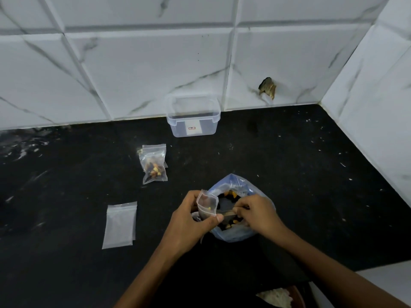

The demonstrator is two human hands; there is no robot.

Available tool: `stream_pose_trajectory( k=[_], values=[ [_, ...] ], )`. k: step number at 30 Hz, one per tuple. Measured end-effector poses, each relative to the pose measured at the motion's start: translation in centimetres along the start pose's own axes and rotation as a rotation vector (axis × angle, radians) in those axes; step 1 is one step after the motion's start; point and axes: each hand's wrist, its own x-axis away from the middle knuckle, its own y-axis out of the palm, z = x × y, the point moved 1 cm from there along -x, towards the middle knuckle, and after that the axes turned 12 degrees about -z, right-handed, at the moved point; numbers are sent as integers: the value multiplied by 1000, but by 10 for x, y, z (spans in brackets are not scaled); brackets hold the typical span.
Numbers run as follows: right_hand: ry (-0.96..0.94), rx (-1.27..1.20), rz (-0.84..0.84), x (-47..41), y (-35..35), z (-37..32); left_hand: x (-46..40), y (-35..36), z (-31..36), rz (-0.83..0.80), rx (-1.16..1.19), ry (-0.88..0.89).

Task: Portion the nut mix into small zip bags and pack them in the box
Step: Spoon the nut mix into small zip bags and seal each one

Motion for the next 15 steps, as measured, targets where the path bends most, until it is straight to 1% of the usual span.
stream_pose_trajectory(
  k=[8, 12, 15],
  values=[
    [9, -174, 61, 15, -28, 8, 0, -4, 5, -6, 19, -24],
    [35, -330, 32, 28, -44, 11, 1, -4, 5, -1, 26, -30],
    [18, -435, 56, 41, -60, 6, 0, -5, 6, 11, -17, -31]
  ],
)
